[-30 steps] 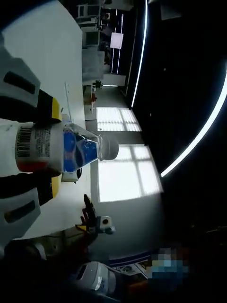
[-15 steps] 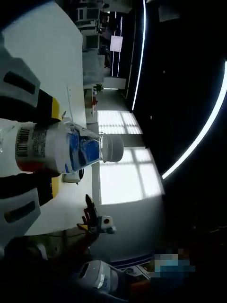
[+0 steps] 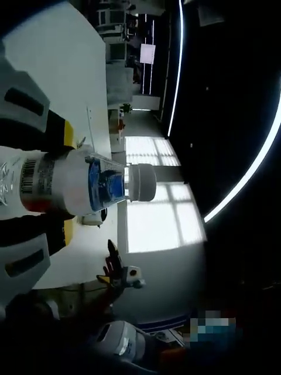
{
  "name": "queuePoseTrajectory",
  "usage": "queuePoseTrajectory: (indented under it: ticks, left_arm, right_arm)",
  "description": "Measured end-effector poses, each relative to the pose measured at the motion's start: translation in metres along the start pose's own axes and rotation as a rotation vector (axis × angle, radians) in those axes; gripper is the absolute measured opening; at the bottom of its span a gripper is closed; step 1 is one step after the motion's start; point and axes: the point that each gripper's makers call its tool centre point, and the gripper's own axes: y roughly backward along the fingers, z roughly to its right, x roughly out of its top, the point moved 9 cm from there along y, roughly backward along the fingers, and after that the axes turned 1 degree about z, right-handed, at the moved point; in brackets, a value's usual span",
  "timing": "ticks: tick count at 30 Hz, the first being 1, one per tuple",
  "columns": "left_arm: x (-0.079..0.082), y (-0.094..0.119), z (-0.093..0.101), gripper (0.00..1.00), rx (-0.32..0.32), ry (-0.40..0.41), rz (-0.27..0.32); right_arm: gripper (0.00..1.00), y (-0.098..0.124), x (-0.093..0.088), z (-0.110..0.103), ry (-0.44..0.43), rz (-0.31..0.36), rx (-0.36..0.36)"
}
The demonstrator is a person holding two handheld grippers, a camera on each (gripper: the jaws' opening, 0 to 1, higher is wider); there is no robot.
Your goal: Arrange the tabletop items into an orderly group along one side of the table until the central work area is clear of visible clutter.
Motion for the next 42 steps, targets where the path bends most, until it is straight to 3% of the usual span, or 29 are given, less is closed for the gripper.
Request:
queuePoseTrajectory:
  ticks: [6, 9, 12, 18, 22, 29, 35, 42]
  left_arm:
    - [0.003, 0.000, 0.001, 0.40, -0.005, -0.012, -0.005]
    - [0.015, 0.000, -0.001, 0.39, -0.001, 0.016, 0.083]
    - [0.017, 0.000, 0.001, 0.39, -0.001, -0.020, 0.043]
    - [0.016, -0.001, 0.003, 0.40, 0.003, -0.033, 0.025]
    - [0.010, -0.002, 0.002, 0.46, 0.017, -0.068, -0.028]
    - [0.004, -0.010, 0.002, 0.50, -0.028, -0.035, -0.037]
    - [-0.003, -0.019, -0.001, 0.51, -0.031, -0.040, -0.050]
    - [-0.003, -0.022, -0.001, 0.45, -0.038, -0.045, -0.056]
  right_arm:
    - [0.95, 0.001, -0.002, 0.000, -0.004, -0.003, -0.003]
    - [0.95, 0.001, -0.002, 0.000, -0.010, 0.003, -0.005]
    - [0.95, 0.001, -0.002, 0.000, -0.007, 0.000, -0.007]
    - [0.95, 0.002, -0.003, -0.001, -0.009, 0.004, -0.005]
    - [0.95, 0.002, -0.004, -0.001, -0.011, 0.002, -0.003]
    - [0.95, 0.003, -0.005, 0.000, -0.015, 0.002, -0.006]
    - [0.95, 0.006, -0.009, 0.000, -0.021, -0.007, -0.014]
    - [0.94, 0.009, -0.010, 0.003, -0.027, -0.007, -0.025]
